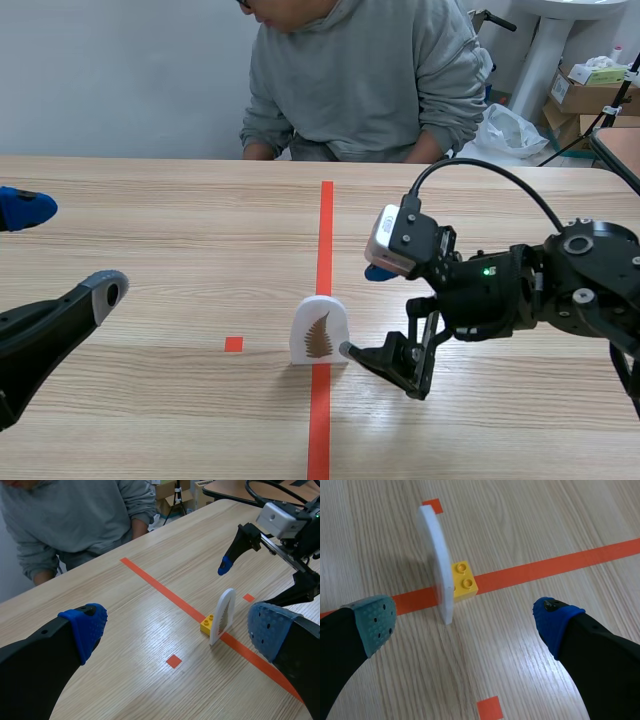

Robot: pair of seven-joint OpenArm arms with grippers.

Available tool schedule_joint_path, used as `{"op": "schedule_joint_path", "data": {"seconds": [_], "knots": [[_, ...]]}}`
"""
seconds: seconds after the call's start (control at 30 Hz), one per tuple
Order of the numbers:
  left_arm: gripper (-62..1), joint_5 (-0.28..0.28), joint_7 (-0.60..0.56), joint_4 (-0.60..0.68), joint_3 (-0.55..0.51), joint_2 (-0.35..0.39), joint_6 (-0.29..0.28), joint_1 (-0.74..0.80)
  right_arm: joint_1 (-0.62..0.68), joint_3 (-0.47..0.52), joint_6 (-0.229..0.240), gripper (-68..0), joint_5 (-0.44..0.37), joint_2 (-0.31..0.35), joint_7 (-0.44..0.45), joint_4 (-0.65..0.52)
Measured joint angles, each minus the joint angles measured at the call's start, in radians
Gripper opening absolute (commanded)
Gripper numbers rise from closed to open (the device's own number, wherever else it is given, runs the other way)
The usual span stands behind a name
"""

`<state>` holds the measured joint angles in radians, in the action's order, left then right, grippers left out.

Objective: Do the leaf sorting experiment

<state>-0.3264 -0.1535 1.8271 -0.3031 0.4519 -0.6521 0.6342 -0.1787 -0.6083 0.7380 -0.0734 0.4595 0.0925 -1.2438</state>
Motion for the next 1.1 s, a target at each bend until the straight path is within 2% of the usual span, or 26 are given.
{"op": "schedule_joint_path", "data": {"seconds": [0.13, 0.23, 0.3, 0.4, 0.57, 1.03, 1.1], "knots": [[-0.7, 0.0, 0.0, 0.0, 0.0, 0.0, 0.0, 0.0, -0.01, -0.016, -0.006, -13.7, 0.026, -0.023, 0.005, 0.02], [-0.7, 0.0, 0.0, 0.0, 0.0, 0.0, 0.0, 0.0, -0.012, -0.028, -0.05, -13.7, 0.033, -0.038, 0.004, 0.031], [-0.7, 0.0, 0.0, 0.0, 0.0, 0.0, 0.0, 0.0, -0.022, -0.042, -0.052, -13.7, 0.033, -0.042, 0.005, 0.037], [-0.7, 0.0, 0.0, 0.0, 0.0, 0.0, 0.0, 0.0, -0.04, -0.079, -0.1, -13.5, 0.033, -0.051, 0.005, 0.05], [-0.7, 0.0, 0.0, 0.0, 0.0, 0.0, 0.0, 0.0, -0.071, -0.134, -0.125, -12.2, 0.04, -0.074, 0.008, 0.095], [-0.7, 0.0, 0.0, 0.0, 0.0, 0.0, 0.0, 0.0, -0.076, -0.16, -0.132, -12.3, 0.044, -0.092, 0.046, 0.123], [-0.7, 0.0, 0.0, 0.0, 0.0, 0.0, 0.0, 0.0, -0.076, -0.16, -0.132, -13.9, 0.044, -0.091, 0.046, 0.123]]}}
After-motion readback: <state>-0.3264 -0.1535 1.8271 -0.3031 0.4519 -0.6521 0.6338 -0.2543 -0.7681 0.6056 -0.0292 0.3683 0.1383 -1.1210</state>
